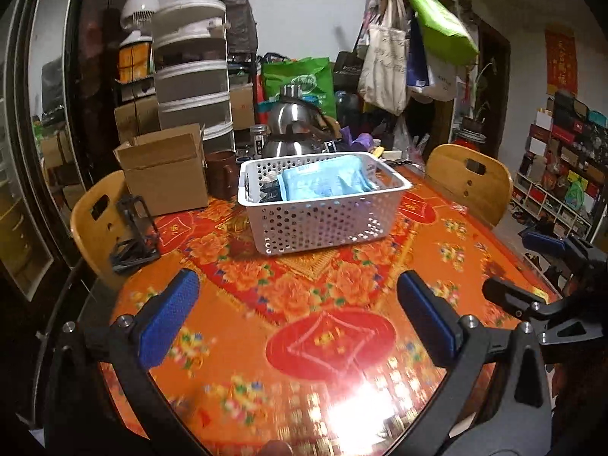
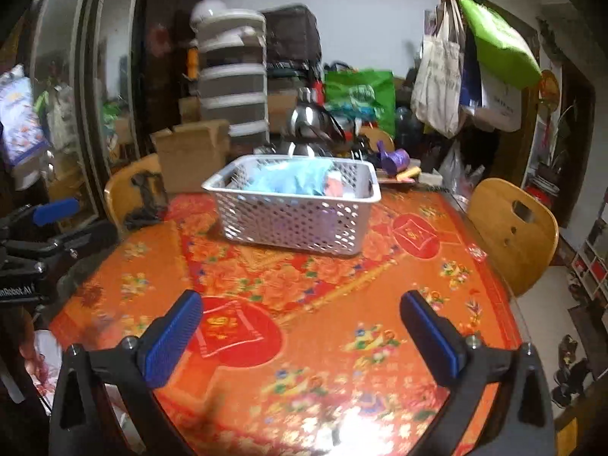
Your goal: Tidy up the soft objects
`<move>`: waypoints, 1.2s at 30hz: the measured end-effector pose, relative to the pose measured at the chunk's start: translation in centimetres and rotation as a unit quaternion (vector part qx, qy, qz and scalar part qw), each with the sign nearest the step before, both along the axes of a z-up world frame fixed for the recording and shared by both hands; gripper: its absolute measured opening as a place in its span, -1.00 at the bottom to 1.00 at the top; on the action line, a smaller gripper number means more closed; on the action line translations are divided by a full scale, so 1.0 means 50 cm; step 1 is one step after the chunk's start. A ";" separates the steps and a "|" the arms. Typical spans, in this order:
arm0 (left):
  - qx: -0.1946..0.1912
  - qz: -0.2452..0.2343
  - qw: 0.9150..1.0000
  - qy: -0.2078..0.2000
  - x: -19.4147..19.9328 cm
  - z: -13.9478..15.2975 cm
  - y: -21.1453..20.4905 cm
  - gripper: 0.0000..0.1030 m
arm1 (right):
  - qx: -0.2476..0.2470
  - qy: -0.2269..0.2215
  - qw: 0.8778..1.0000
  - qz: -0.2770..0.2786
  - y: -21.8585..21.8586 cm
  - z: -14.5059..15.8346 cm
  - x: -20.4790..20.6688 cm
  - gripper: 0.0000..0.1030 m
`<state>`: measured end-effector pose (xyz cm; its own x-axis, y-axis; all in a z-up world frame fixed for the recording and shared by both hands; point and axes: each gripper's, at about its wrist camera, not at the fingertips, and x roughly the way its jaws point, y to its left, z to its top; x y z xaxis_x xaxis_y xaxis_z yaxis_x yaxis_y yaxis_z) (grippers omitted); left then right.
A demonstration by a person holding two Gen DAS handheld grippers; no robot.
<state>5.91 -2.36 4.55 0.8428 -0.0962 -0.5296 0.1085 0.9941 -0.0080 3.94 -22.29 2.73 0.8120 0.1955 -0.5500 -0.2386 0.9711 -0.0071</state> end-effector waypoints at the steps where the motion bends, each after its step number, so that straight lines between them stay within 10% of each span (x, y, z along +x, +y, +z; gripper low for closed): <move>1: 0.003 -0.003 1.000 -0.004 -0.031 0.006 -0.001 1.00 | -0.001 -0.006 1.000 -0.004 -0.001 0.005 -0.018 1.00; 12: 0.001 -0.011 1.000 -0.026 -0.207 0.056 -0.011 1.00 | 0.012 -0.013 0.999 -0.051 -0.013 0.039 -0.084 1.00; 36: -0.005 0.002 1.000 -0.010 -0.147 0.039 0.003 1.00 | -0.004 -0.015 0.999 -0.047 -0.008 0.038 -0.080 1.00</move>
